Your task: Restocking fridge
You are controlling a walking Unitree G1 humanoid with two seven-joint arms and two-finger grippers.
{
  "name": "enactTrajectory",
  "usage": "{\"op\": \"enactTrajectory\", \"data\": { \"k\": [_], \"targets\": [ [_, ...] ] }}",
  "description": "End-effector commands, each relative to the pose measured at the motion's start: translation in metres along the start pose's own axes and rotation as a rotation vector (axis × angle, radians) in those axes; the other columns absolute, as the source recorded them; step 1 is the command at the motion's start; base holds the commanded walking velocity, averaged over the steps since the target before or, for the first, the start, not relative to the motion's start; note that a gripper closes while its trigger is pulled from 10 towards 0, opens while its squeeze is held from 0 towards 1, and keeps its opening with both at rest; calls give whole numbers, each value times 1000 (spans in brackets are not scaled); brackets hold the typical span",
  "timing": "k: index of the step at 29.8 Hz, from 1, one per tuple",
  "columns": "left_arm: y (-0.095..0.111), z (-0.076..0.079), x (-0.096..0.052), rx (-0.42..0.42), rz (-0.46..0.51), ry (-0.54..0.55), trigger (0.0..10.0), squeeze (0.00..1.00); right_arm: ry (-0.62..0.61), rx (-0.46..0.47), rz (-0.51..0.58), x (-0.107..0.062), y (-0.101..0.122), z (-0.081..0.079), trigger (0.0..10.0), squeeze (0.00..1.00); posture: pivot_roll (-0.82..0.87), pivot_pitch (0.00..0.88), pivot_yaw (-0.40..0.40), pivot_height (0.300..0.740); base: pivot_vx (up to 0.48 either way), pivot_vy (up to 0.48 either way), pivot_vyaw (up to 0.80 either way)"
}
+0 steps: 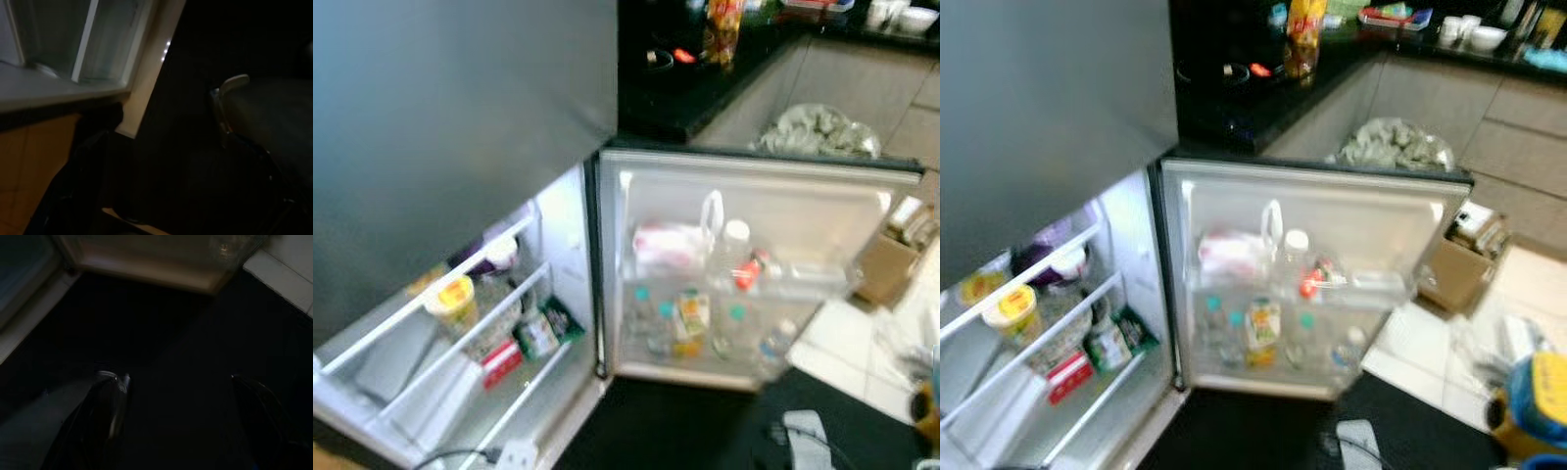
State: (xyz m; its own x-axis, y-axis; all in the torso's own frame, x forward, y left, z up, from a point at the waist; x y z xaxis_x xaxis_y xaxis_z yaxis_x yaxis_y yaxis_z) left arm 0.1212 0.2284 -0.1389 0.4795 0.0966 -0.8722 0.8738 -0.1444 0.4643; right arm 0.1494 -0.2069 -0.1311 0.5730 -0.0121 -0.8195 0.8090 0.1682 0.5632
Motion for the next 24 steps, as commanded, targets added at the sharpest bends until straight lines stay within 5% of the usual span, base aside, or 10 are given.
{"op": "enactTrajectory", "data": {
  "k": [1, 20, 24],
  "targets": [
    [6, 4, 1, 15, 15, -17, 10000, 0, -5, 3, 20, 1, 6, 1, 10000, 0, -35, 0, -77, 740, 0, 0, 0],
    [7, 4, 2, 30, 14, -18, 10000, 0, -3, 3, 16, 1, 5, -1, 10000, 0, -37, 7, -77, 740, 0, 0, 0],
    [4, 4, 1, 31, 4, -24, 10000, 0, -1, 5, 13, 1, 4, -1, 10000, 0, -37, 10, -76, 740, 0, -480, 0]
  ]
}}
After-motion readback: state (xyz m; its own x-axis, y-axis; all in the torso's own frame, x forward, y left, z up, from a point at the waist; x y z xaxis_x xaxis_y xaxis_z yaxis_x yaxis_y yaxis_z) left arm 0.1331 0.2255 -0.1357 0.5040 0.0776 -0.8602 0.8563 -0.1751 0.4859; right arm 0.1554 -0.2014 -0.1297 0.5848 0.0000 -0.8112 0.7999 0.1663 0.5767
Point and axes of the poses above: a point about 5 cm out from each wrist's last joint towards the gripper, its own x axis pointing out of the wrist towards the gripper, its own y axis along the axis of the wrist's last joint, z = x × y, the point moved 4 cm from there along x, pointing out of the wrist towards the gripper, and after that the axes turned 7 degrees about -x, right-handed, at the moved point
